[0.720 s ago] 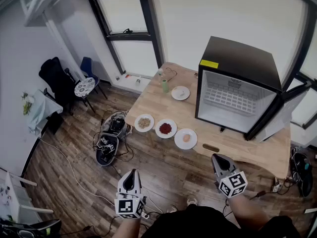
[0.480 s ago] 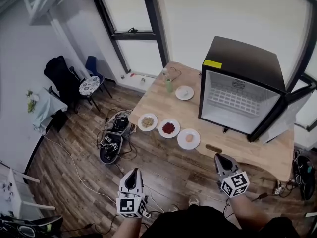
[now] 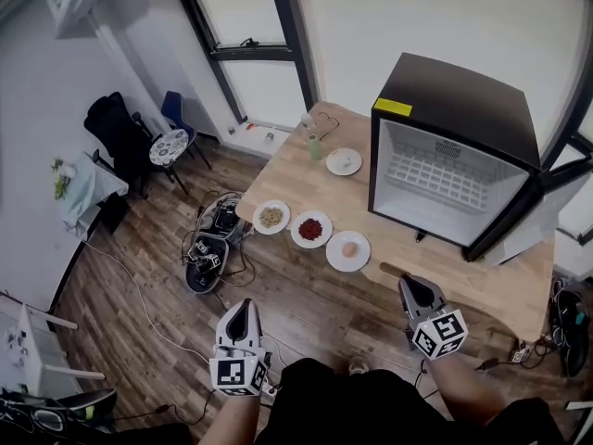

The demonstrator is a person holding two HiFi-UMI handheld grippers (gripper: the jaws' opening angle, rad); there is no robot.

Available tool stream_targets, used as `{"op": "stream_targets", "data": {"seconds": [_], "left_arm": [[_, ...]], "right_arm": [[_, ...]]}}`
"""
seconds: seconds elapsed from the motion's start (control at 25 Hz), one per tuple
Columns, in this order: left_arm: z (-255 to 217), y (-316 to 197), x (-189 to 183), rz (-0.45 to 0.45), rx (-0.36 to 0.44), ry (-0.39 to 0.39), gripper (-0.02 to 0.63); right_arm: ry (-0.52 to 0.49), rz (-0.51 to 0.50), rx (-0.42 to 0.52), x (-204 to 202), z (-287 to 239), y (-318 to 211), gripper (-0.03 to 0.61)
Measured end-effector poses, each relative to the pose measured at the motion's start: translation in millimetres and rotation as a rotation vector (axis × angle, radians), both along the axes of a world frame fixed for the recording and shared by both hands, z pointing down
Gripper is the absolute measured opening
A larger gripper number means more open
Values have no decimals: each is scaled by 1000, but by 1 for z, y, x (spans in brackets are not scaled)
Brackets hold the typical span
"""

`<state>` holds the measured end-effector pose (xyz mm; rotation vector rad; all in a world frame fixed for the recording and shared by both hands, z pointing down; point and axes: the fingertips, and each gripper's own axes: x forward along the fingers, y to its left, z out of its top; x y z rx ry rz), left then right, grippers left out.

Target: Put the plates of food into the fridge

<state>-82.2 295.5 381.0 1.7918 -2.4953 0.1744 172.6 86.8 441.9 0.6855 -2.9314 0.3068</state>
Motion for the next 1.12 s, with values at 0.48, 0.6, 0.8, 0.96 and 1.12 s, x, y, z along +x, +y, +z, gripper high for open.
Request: {"op": "stream_targets", "data": {"seconds": [0.48,0.6,0.8,0.96,1.12], "left_arm": [[3,-80,-17,140,-4,-17,5],[4,-104,-29,208,3,-22,5],[2,-141,-66,310,11,-12,5],[9,-182,-103,410,14,8,5],[16,-216,-109,510,13,14,5]], "right_arm": [[-2,108,-37,6,15,-37,21],[5,179,-46,5,23,-48,21],[5,269,-62,-20,18,-52,21],[-29,314,-66,-54,16,-59,21],[-59,348,-68,-64,20,-58,21]]}}
